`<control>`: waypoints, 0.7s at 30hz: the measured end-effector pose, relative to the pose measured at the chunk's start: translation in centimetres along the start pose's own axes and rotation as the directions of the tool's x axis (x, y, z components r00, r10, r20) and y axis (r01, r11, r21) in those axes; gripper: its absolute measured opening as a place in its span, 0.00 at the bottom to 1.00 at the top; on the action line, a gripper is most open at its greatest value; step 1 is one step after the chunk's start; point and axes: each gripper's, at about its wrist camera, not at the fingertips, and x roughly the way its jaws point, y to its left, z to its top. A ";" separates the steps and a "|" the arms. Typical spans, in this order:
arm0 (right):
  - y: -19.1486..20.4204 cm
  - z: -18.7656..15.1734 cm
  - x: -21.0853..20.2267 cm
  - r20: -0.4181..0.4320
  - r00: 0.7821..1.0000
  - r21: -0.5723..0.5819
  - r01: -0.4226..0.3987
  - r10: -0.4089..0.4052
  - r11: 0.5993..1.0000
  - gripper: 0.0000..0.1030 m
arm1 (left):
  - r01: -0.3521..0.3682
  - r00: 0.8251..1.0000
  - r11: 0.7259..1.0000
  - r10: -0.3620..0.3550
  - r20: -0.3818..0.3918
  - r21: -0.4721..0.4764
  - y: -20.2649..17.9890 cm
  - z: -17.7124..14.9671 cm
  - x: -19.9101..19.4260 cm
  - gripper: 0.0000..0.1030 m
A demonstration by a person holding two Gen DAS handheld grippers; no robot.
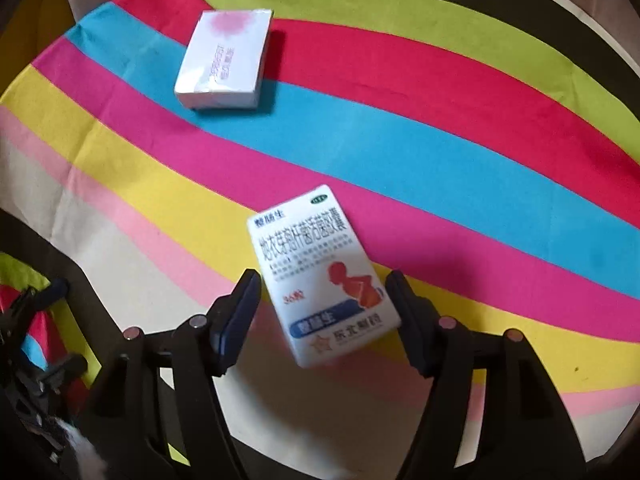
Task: Organize rigid objects
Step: 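Grasp the white-red medicine box with the right tool, then grasp the pink-printed white box with the left tool while the right tool holds the medicine box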
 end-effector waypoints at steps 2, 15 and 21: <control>0.4 -0.9 -0.7 0.013 0.998 -0.017 0.059 -0.058 0.998 0.44 | -0.009 1.000 1.000 0.009 -0.003 0.004 -0.2 0.0 0.1 0.99; -1.0 -8.7 -4.6 0.141 0.939 0.148 0.294 -0.314 0.944 0.43 | -0.179 0.975 0.974 0.194 -0.107 0.137 -3.4 0.5 2.1 1.00; -0.8 -9.4 -6.1 0.142 0.945 0.176 0.268 -0.293 0.947 0.43 | -0.284 0.959 0.955 0.285 -0.002 0.085 -6.4 4.4 3.9 1.00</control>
